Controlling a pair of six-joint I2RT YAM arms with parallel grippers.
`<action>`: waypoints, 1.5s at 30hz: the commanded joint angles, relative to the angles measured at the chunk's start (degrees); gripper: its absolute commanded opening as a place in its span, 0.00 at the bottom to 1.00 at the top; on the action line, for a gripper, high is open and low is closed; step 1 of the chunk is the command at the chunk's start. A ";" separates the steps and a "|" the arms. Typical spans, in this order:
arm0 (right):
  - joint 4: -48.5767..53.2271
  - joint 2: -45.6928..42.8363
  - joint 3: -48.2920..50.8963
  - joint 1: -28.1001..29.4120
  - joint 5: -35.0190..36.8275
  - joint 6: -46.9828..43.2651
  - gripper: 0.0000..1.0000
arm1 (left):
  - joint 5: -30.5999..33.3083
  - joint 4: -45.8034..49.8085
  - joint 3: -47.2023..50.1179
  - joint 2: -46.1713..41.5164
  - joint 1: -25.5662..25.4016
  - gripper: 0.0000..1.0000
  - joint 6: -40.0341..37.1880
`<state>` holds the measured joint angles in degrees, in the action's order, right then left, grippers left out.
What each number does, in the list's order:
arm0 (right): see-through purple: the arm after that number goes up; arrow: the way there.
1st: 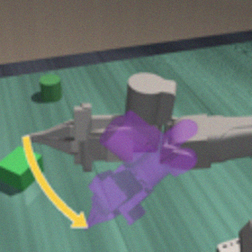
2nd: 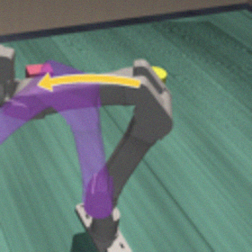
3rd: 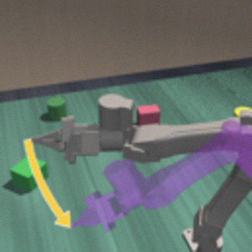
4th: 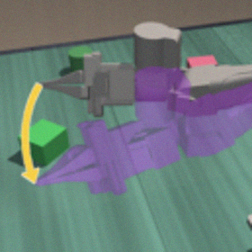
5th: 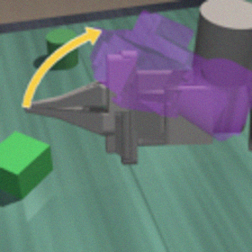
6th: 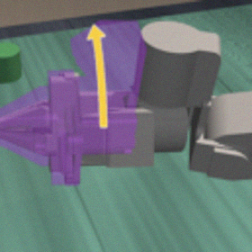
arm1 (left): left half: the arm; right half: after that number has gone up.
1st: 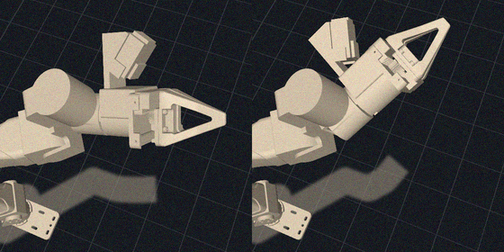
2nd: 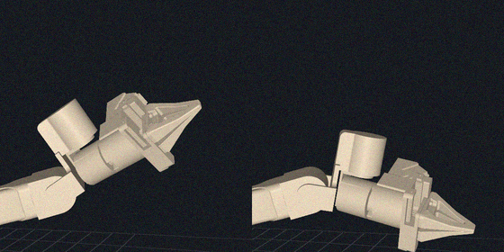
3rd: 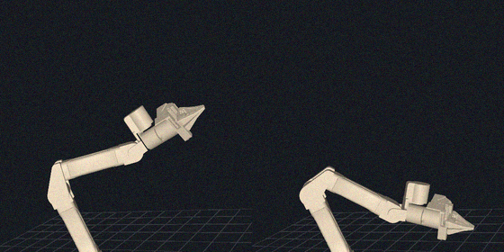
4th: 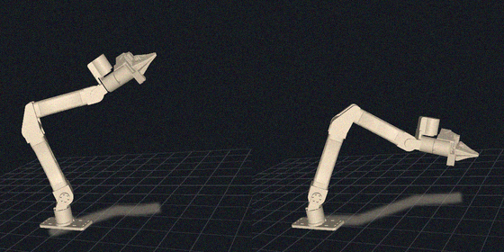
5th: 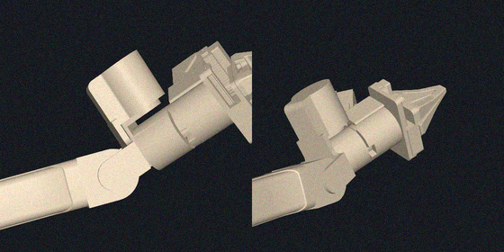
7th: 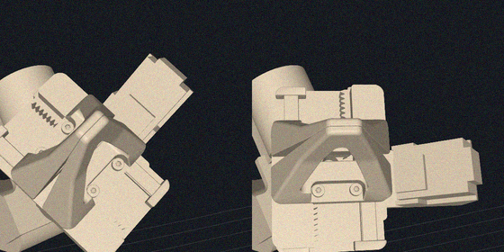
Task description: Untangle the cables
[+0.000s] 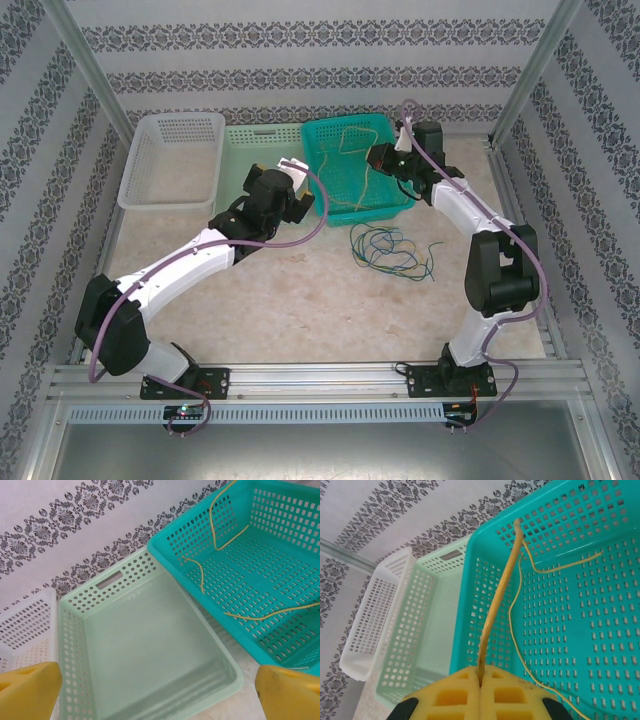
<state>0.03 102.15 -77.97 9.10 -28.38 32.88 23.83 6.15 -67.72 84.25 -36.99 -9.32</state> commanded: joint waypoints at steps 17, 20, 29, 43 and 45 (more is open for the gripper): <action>13.03 -5.10 -4.69 -0.31 2.14 -6.85 0.84 | -6.69 3.42 1.82 -0.40 0.67 1.00 5.31; 20.63 -9.20 -5.54 -0.31 3.74 -9.50 0.84 | -10.26 3.32 2.29 -0.01 0.57 1.00 6.76; 31.45 -25.05 13.44 0.31 13.20 -12.14 0.72 | -14.87 2.28 5.08 0.64 0.52 1.00 11.60; 26.91 -23.23 30.49 7.90 21.34 -11.11 0.62 | -26.07 -0.91 9.08 1.17 0.50 0.99 16.54; 25.22 -22.34 30.79 7.95 22.18 -10.77 0.62 | -27.82 -0.73 9.32 1.52 0.51 1.00 16.61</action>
<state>28.77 78.83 -47.97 16.69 -9.39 21.19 -0.16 6.87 -58.78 84.90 -36.99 5.28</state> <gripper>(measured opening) 0.620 0.996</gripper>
